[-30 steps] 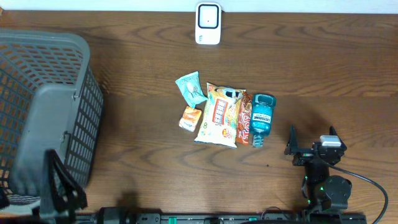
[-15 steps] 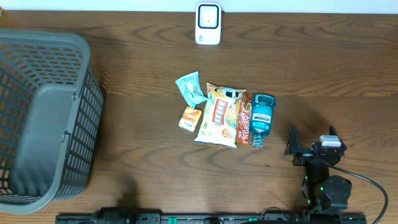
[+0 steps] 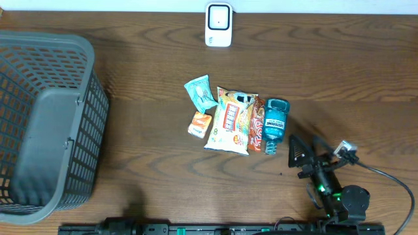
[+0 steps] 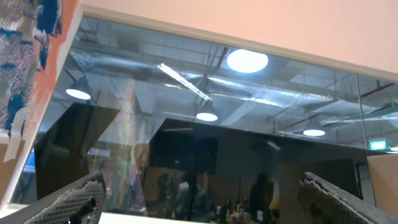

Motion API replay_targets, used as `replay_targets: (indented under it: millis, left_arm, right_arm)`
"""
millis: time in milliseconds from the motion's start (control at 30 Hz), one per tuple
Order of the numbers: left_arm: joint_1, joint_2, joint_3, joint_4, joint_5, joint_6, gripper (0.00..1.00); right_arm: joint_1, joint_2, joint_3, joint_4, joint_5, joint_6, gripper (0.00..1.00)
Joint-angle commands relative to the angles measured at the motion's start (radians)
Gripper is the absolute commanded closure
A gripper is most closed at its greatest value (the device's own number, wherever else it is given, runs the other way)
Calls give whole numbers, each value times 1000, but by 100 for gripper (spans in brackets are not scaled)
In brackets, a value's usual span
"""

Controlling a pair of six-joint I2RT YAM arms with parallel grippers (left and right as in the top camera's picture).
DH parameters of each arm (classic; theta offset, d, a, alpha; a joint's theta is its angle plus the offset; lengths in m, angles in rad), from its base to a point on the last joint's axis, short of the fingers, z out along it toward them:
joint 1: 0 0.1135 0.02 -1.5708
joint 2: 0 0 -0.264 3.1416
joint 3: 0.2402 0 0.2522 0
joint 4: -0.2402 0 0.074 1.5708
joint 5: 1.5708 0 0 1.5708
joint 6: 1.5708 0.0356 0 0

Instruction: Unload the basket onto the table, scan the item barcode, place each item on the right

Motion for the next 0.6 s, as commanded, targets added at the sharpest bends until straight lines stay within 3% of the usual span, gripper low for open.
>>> replay_targets:
  millis: [0, 67, 200, 433, 567]
  left_arm:
    - [0, 1, -8, -29, 3, -8, 2]
    - [0, 2, -34, -68, -3, -9, 2]
    - [0, 6, -153, -162, -76, -9, 2]
    - [0, 13, -468, -164, -99, -9, 2]
    - [0, 13, -610, -141, -95, -9, 2]
  right_arm:
    - [-7, -1, 0, 65, -206, 143, 1]
    - [-7, -1, 0, 149, -249, 11, 1]
    - [-7, 4, 20, 163, -253, -70, 1]
    - [-7, 100, 174, -89, -55, -337, 1]
    - [-7, 282, 331, -172, 89, -446, 1]
